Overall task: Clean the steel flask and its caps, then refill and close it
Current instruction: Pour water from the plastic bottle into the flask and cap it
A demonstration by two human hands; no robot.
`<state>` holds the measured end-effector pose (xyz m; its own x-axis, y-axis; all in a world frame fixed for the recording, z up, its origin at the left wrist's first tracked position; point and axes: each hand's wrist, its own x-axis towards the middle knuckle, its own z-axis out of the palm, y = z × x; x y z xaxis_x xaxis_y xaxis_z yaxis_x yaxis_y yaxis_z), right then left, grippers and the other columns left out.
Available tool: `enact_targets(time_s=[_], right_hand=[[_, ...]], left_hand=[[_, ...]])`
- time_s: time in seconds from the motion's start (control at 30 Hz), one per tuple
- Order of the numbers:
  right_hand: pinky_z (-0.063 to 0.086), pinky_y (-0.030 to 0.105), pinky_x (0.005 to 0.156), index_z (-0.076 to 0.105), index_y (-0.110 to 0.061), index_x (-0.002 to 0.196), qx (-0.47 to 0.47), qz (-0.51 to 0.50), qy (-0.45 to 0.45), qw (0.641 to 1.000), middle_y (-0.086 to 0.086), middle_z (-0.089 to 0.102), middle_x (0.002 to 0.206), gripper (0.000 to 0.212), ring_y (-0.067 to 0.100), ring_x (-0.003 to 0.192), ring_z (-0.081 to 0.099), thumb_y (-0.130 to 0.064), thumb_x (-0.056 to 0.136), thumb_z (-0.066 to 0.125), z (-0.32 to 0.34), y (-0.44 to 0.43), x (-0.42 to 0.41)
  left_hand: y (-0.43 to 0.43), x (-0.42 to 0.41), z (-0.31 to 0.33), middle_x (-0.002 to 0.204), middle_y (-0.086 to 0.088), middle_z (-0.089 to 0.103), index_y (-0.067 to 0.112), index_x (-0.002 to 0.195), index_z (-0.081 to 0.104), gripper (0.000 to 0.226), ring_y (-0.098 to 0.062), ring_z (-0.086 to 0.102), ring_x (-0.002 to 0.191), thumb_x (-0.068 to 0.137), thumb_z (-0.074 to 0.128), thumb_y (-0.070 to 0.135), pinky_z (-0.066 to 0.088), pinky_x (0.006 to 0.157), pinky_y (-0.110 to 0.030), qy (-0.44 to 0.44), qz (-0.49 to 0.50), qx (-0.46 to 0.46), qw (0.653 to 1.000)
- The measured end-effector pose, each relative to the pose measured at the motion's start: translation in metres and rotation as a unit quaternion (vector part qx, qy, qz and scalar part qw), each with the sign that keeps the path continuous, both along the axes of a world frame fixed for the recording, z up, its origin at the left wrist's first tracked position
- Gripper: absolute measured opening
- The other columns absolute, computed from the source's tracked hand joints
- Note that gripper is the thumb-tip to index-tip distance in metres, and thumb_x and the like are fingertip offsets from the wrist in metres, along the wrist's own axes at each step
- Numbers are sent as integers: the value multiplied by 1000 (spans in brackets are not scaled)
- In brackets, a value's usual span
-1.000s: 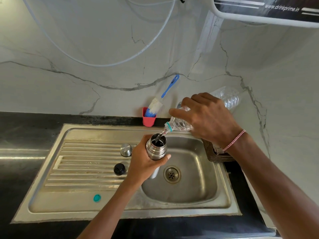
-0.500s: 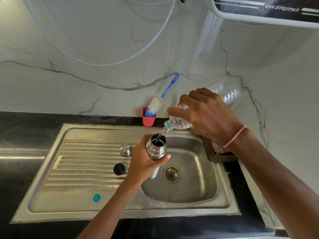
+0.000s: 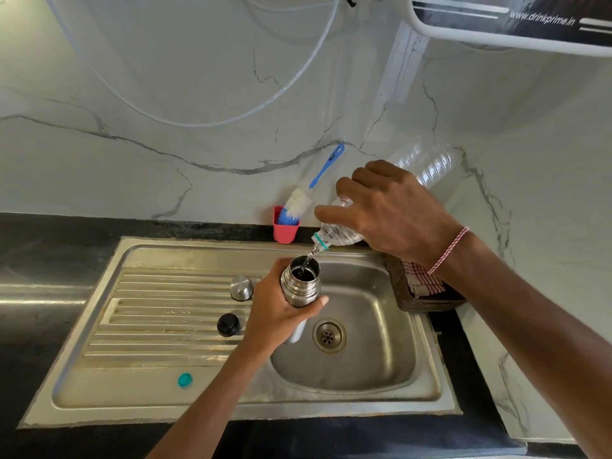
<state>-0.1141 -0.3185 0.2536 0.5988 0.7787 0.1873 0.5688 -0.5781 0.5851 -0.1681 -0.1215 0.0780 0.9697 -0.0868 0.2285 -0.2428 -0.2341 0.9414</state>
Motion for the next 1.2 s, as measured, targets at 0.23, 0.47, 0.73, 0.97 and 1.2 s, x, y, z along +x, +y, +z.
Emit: enact_targets(time_s=[0.23,0.47,0.73,0.97,1.2], right_hand=[[49,45,70,53,-30,121,-9,56,-39,998,10,58,87,48,30,71,51,6,92,42,3,4,6],[48,41,75,55,-31,115,-50,86,-71,993,9,55,85,47,29,72,51,5,87,50,11,10,8],[51,48,85,56,-25,116,-132,77,-44,987,15,64,102,32,35,84,60,-3,95,45,19,22,5],[52,48,84,54,-22,110,-173,112,-71,976,13,61,91,29,34,78,58,0,92,59,20,27,5],[50,47,86,55,-19,108,-211,135,-75,965,11,60,88,27,34,78,57,2,91,60,24,36,5]], left_hand=[[-1,0,0,99,17,72,20,115,60,61,-8,70,92,67,98,22,51,80,-13,-2,-2,3,1000],[-2,1,0,98,12,73,23,114,60,60,-7,70,91,67,98,21,49,79,-11,-10,3,4,1000],[-4,2,1,98,14,73,23,114,60,60,-7,70,91,67,98,20,49,79,-11,-7,-1,-1,1000],[-6,3,1,98,14,74,22,114,60,61,-6,71,91,66,98,18,49,79,-11,-3,4,-7,1000],[-8,3,-1,97,11,74,22,112,60,60,-8,71,90,66,98,21,50,78,-14,2,-2,-5,1000]])
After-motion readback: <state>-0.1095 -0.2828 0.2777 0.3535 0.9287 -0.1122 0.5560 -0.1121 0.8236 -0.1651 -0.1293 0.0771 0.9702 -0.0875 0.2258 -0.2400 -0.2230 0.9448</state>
